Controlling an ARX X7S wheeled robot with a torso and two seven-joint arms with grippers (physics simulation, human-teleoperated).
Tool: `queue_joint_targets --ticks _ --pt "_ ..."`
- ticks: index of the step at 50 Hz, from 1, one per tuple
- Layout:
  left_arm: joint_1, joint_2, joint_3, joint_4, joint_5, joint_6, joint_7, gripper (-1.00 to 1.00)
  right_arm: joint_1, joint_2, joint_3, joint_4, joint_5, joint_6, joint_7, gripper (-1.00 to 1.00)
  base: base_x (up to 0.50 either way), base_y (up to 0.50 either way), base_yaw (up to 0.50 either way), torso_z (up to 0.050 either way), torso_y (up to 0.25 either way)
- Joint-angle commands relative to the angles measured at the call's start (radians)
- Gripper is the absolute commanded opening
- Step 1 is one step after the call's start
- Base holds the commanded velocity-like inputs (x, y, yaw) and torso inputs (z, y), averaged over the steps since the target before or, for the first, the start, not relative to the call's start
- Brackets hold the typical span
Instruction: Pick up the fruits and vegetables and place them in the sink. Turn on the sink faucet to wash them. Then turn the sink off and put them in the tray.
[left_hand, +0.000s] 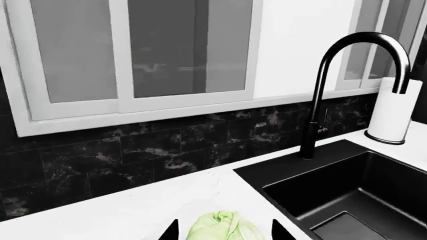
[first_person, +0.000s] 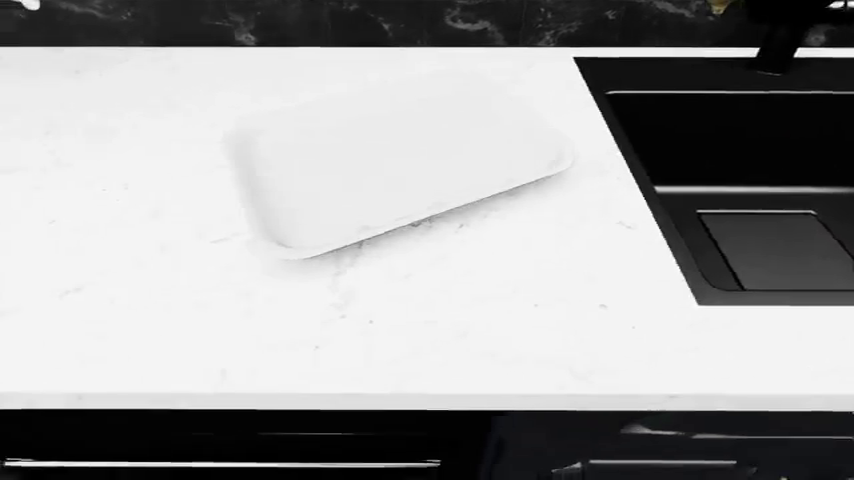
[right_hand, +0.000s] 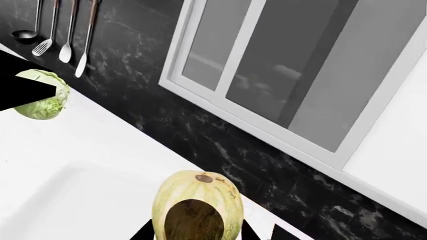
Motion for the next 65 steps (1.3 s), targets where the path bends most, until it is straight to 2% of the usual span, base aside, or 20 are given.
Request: queue_joint_targets --ticks 1,12,54,65 --pt "-0.008 0.003 -0.003 -0.004 -0.006 0.003 -0.008 -1.00 0.023 -0.005 0.029 0.013 -0.059 0.004 -0.005 -1.00 -0.06 0.50 0.00 0.000 0.000" --pt "-0.007 0.006 -0.002 -0.005 -0.001 0.004 -0.004 -1.00 0.009 -0.003 0.038 0.023 -0.050 -0.014 0.003 -1.00 0.00 0.14 0.00 0.001 0.001" --pt "-0.012 0.011 0.000 -0.001 -0.004 -0.005 0.001 -1.00 -0.003 -0.018 0.050 0.028 -0.065 -0.023 -0.010 -1.00 0.27 0.00 0.00 0.000 0.002" --pt "0.036 0.053 0.066 0.030 0.030 -0.049 0.055 -1.00 -0.137 -0.087 -0.012 0.082 -0.144 -0.061 -0.112 -1.00 0.05 0.00 0.00 0.001 0.002"
